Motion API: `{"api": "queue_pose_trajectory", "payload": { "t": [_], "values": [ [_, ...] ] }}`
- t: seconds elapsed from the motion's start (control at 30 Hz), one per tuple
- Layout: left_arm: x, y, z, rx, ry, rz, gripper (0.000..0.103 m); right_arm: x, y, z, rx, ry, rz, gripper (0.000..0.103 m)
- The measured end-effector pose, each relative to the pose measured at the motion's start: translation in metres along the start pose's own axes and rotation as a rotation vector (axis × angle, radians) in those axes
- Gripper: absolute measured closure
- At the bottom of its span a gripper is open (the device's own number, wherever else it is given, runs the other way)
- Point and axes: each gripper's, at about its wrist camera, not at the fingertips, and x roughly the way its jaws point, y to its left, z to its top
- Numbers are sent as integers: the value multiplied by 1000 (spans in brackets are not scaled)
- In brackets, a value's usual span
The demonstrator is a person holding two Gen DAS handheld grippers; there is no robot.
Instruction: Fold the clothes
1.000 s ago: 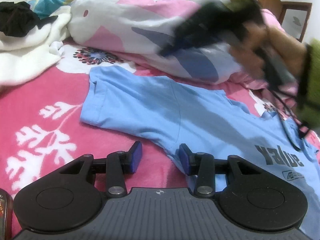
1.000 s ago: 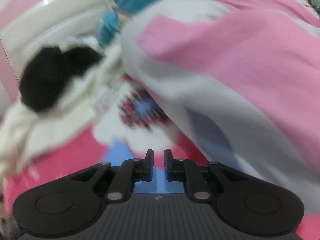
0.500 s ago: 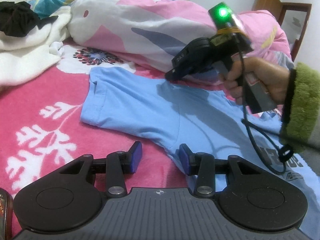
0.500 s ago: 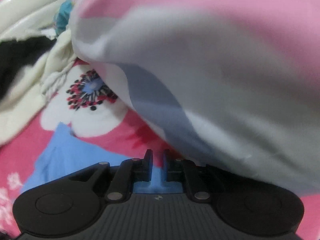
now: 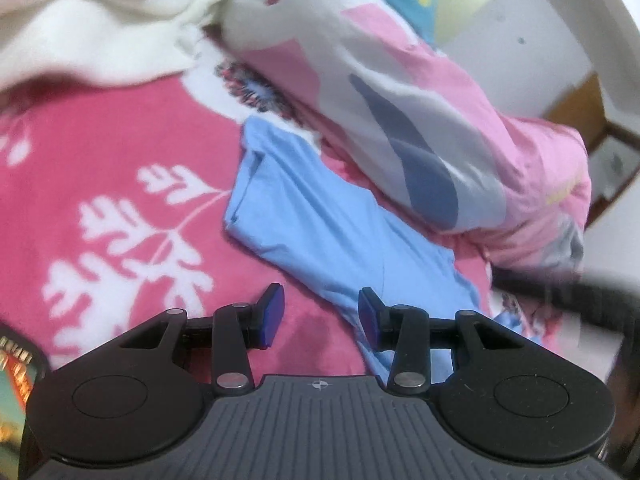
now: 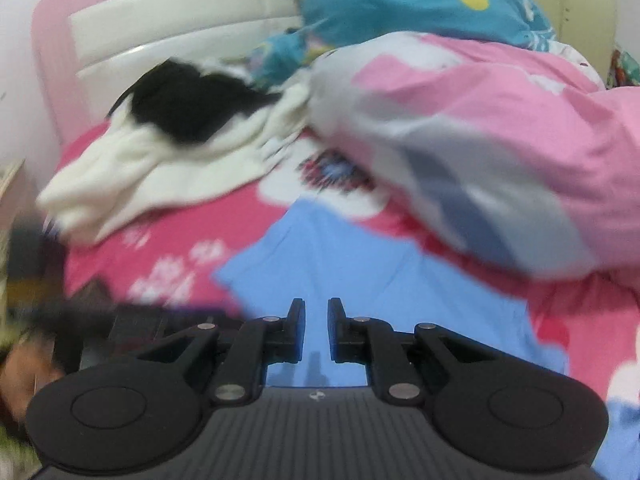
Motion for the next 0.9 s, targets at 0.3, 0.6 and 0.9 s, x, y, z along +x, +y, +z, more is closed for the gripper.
{"api": "queue_pose_trajectory", "payload": {
  "t": [0.3, 0.6, 0.9],
  "values": [
    [-53, -32, -34, 98, 26, 13, 62, 4, 55, -34, -175, 7, 21, 90],
    [-50, -43, -100, 302, 36, 6, 62, 36, 70, 10, -307, -1, 77, 71],
    [-51, -18, -106, 251, -12, -112, 84, 137, 115, 30, -467, 101, 12, 72]
  ]
}}
